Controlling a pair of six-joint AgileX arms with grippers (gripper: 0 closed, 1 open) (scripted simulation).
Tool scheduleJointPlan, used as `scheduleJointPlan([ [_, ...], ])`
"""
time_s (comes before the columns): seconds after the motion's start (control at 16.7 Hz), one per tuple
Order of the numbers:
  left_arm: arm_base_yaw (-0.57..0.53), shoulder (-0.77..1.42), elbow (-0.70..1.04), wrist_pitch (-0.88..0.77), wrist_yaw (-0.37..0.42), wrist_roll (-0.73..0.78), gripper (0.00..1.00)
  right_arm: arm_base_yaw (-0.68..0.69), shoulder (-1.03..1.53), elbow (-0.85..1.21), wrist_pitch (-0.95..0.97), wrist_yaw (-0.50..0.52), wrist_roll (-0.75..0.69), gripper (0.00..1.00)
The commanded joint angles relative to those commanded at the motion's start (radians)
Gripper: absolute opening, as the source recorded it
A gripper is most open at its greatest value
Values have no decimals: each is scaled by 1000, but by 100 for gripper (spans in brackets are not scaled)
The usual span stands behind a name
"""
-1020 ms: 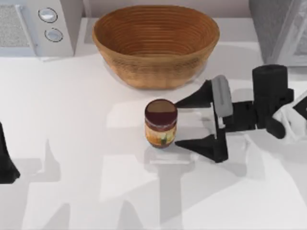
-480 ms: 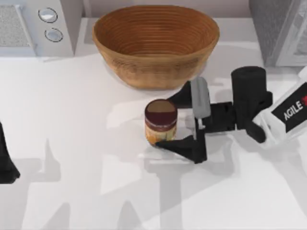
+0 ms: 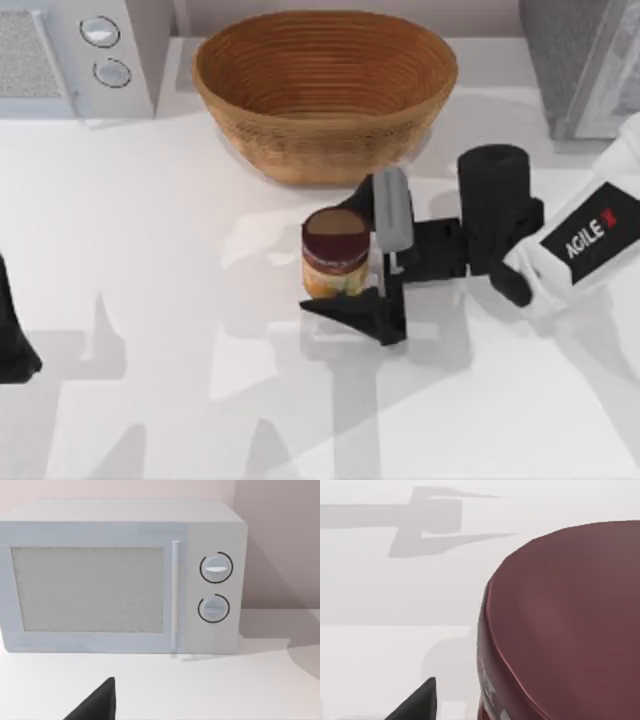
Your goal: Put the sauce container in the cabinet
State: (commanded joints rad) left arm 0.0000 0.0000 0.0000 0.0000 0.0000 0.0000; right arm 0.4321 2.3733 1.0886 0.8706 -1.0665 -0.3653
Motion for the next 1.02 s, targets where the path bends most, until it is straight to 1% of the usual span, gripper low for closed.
scheduleJointPlan([
  [0.72, 0, 0, 0, 0, 0, 0, 100, 0, 0, 0, 0, 0, 0, 2],
  [0.78, 0, 0, 0, 0, 0, 0, 100, 0, 0, 0, 0, 0, 0, 0],
  [1.02, 0, 0, 0, 0, 0, 0, 100, 0, 0, 0, 0, 0, 0, 0],
])
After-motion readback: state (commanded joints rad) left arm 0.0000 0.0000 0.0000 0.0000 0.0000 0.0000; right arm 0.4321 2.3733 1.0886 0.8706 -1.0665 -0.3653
